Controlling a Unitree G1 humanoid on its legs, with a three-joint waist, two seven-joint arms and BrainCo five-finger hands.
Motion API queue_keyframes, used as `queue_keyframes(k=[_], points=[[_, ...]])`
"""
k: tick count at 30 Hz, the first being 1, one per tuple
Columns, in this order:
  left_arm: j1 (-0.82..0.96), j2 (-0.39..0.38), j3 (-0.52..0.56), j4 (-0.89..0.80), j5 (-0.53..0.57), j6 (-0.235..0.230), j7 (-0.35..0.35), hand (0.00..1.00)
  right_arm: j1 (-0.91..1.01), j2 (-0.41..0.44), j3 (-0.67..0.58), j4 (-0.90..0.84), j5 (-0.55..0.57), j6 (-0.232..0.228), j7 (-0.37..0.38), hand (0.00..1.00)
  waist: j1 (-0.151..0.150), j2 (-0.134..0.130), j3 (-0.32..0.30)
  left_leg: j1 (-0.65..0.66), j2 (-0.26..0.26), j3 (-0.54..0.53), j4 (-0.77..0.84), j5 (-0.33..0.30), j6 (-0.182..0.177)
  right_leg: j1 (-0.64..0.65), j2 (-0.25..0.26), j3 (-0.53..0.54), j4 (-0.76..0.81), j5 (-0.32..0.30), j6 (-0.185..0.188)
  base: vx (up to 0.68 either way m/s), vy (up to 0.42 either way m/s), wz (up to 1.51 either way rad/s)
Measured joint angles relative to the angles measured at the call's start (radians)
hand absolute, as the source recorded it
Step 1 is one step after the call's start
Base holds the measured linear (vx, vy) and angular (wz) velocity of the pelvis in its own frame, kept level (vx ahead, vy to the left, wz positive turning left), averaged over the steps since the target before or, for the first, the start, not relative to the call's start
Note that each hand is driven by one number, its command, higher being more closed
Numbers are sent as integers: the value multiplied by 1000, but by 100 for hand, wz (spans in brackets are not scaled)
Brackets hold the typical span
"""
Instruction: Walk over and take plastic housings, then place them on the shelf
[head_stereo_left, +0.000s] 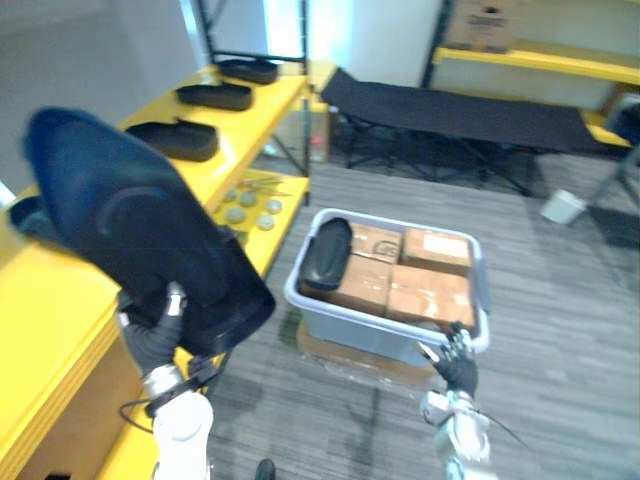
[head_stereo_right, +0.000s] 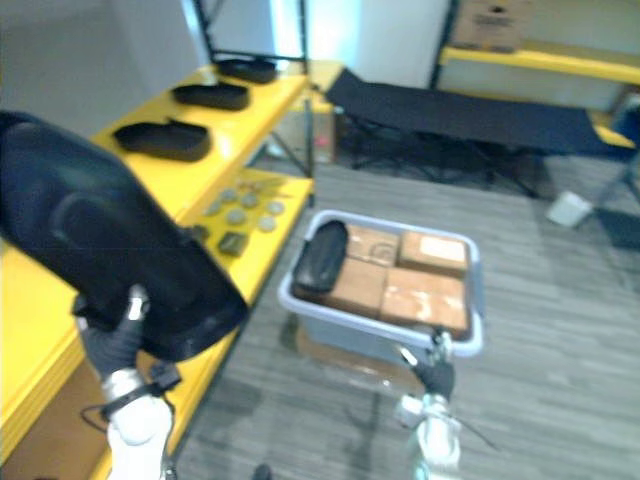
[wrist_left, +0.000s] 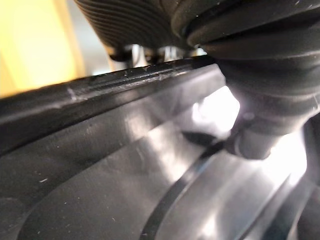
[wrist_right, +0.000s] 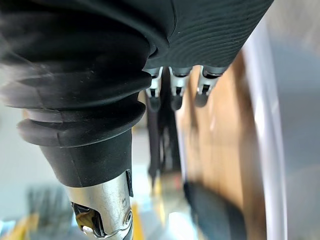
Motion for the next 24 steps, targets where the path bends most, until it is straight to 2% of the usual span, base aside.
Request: queue_keyframes(k=[4, 8, 11, 12, 15, 20, 21, 22, 23, 24], points=[[76, -15, 59, -21, -29, 0, 30, 100, -54, 1, 37, 0, 1, 0, 8, 0, 49, -21, 4, 1, -18, -67, -1, 7, 0, 33, -12, -68, 37, -41, 4, -1, -1, 53], [110, -24, 90, -33, -31, 0, 35, 100, -93, 11, 50, 8, 10, -1, 8, 0, 63, -35, 23, -7, -15, -82, 0, 10, -5, 32, -9, -81, 49, -55, -2, -25, -8, 15], [92, -20, 81, -68, -30, 1, 33, 100, -94, 8, 48, 12, 21, -1, 1, 0, 44, -47, 52, -62, -18, -159, 0, 34, -14, 30, 6, -162, 54, -71, -5, -50, -27, 72], [82, -18, 71, -72, -31, 1, 29, 100, -95, 9, 45, 12, 21, -1, 0, 0, 45, -54, 67, -74, -19, -174, -1, 42, -13, 31, 10, -182, 56, -74, -5, -33, 19, 44], [79, -16, 54, -81, -34, 1, 21, 100, -101, 11, 51, 9, 17, -1, 3, 0, 52, -51, 79, -84, -24, -167, -1, 47, -11, 18, -1, -183, 70, -69, 3, -4, 62, 6], [32, 1, 37, -130, -26, -3, -2, 100, -149, 11, 103, 1, 7, -1, 19, 0, 49, -49, 82, -76, -22, -50, 0, 33, 8, -63, -40, -72, 123, -66, 2, -10, 82, -56], [-1, 25, 6, -130, -26, -4, -6, 100, -153, 11, 118, -13, 7, -1, 24, 0, 40, -47, 95, -67, -20, -36, -1, 24, 16, -79, -43, -18, 151, -77, -15, -41, 74, -43], [-20, 36, -6, -129, -26, -4, -9, 100, -151, 11, 119, -18, 7, -1, 25, 0, 33, -45, 101, -66, -19, -38, -1, 23, 18, -82, -40, 22, 156, -78, -16, -35, 71, -11], [-50, 52, -42, -125, -25, -5, -11, 100, -150, 10, 119, -19, 7, -1, 26, 0, 19, -45, 105, -69, -17, -47, -1, 25, 20, -88, -29, 118, 158, -86, -27, -24, 58, 10], [-65, 63, -61, -122, -25, -10, -14, 100, -150, 10, 119, -20, 7, -1, 27, 0, 16, -50, 109, -69, -15, -48, -1, 25, 20, -91, -24, 168, 159, -98, -30, -8, 37, 10]])
